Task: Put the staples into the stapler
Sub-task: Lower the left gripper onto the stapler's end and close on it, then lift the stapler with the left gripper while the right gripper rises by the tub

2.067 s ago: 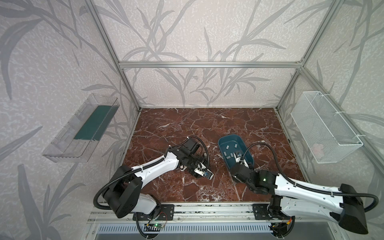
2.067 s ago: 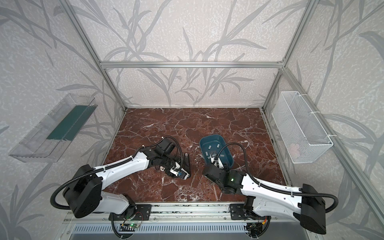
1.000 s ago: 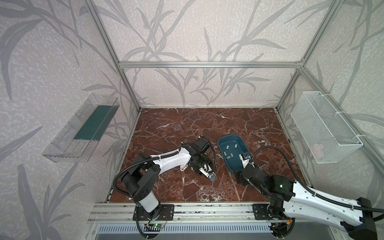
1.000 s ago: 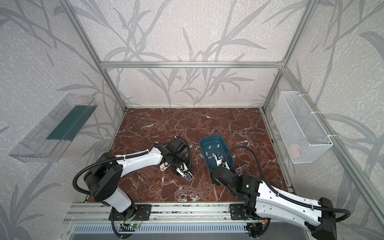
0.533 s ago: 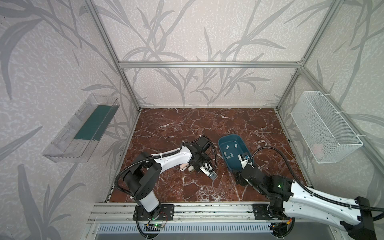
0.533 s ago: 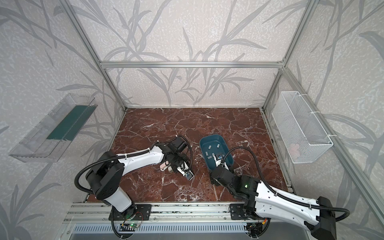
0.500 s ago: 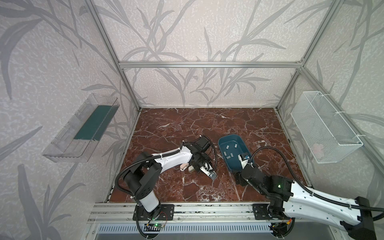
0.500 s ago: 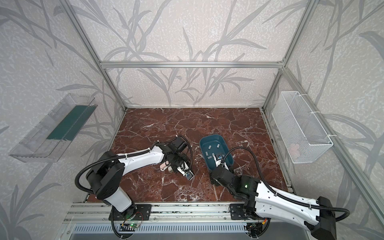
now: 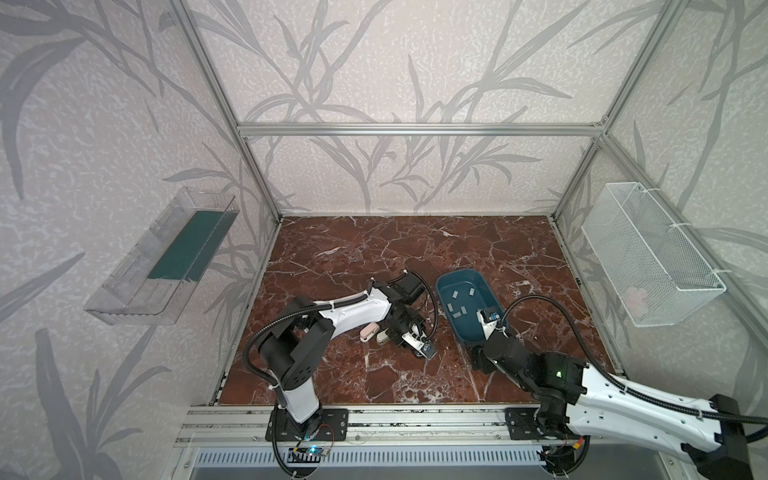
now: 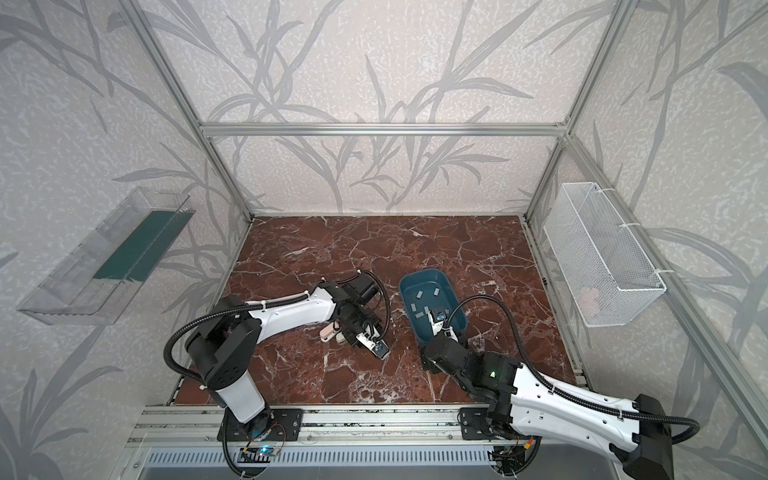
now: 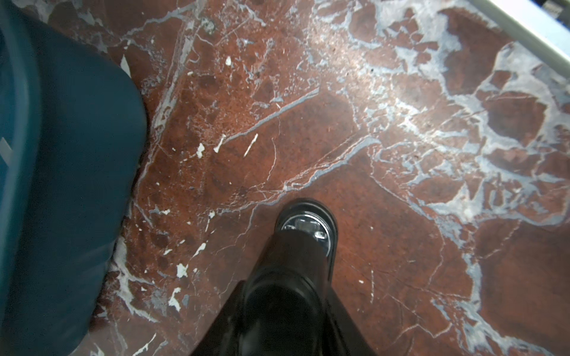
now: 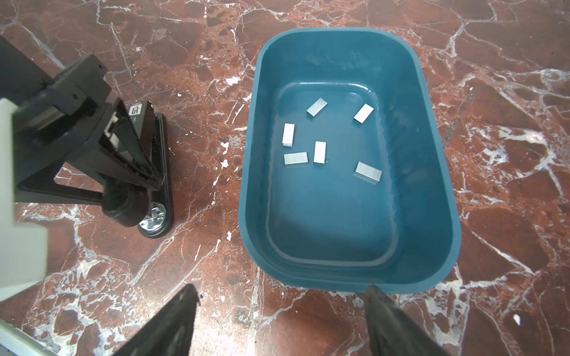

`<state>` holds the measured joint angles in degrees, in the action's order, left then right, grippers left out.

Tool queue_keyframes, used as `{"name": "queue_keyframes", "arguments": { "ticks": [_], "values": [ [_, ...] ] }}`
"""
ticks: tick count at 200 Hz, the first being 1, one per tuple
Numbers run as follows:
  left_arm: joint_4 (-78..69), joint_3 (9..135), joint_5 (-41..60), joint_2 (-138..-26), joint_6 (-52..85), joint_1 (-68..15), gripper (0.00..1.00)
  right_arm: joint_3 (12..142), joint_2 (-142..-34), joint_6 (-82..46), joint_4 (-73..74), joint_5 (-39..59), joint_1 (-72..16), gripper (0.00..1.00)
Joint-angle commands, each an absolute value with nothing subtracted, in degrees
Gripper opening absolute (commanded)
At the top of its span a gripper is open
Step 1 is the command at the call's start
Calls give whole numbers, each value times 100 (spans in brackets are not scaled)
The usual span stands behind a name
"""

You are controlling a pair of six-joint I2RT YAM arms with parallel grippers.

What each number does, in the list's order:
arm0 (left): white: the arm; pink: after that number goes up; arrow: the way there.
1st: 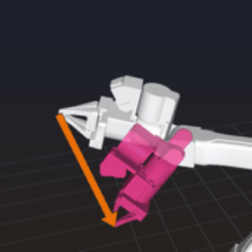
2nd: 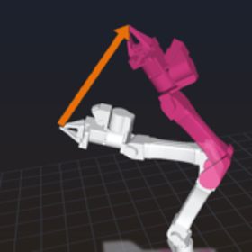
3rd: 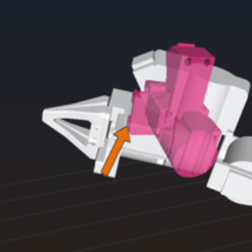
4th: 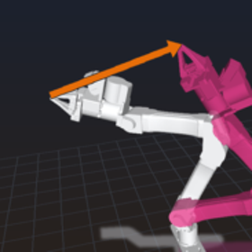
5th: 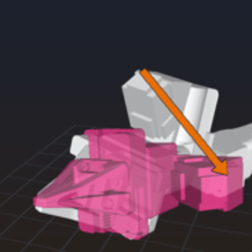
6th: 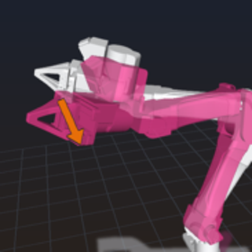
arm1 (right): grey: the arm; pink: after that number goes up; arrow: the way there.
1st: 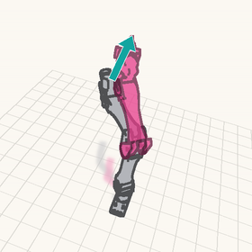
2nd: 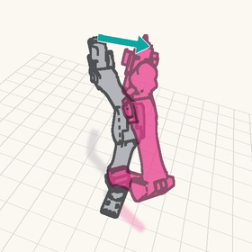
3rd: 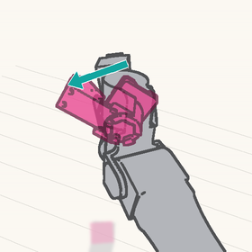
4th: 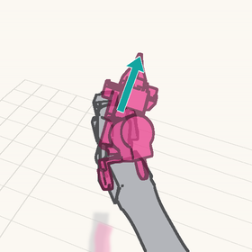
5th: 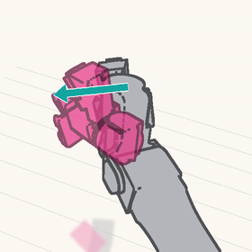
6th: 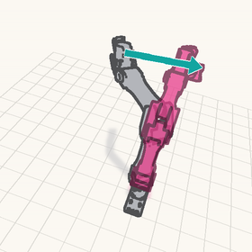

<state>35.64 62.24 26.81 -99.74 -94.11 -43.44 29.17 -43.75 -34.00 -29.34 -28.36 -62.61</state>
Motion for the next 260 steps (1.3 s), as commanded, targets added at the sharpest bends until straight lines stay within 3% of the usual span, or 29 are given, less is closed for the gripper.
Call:
{"name": "queue_keyframes", "arguments": {
  "ticks": [1,35,115,152,192,215,260],
  "values": [
    [3950,6402,2950,-9886,-9407,-4352,27,2844,-4341,-3391,-2789,-2831,-6240,84],
    [4111,6570,2979,-9925,-9329,-4358,0,2774,-4344,-3460,-2595,-2723,-6240,84],
    [1864,6126,3448,-8007,-7353,-3719,0,2784,-3625,-3884,-2004,-2131,-6245,80],
    [204,5823,2680,-7055,-5343,-3592,0,3386,-3587,-4034,-1848,-1793,-6240,79],
    [1078,6445,1873,-7077,-3373,-3352,0,4823,-4076,-4082,-2652,-1783,-6212,80],
    [1089,6053,1998,-7180,-3519,-3207,0,5101,-4583,-3951,-2547,-1401,-5639,80],
    [1368,5855,2985,-7281,-4363,-3106,0,4115,-4865,-4123,-1303,781,-3985,74]
  ]
}}
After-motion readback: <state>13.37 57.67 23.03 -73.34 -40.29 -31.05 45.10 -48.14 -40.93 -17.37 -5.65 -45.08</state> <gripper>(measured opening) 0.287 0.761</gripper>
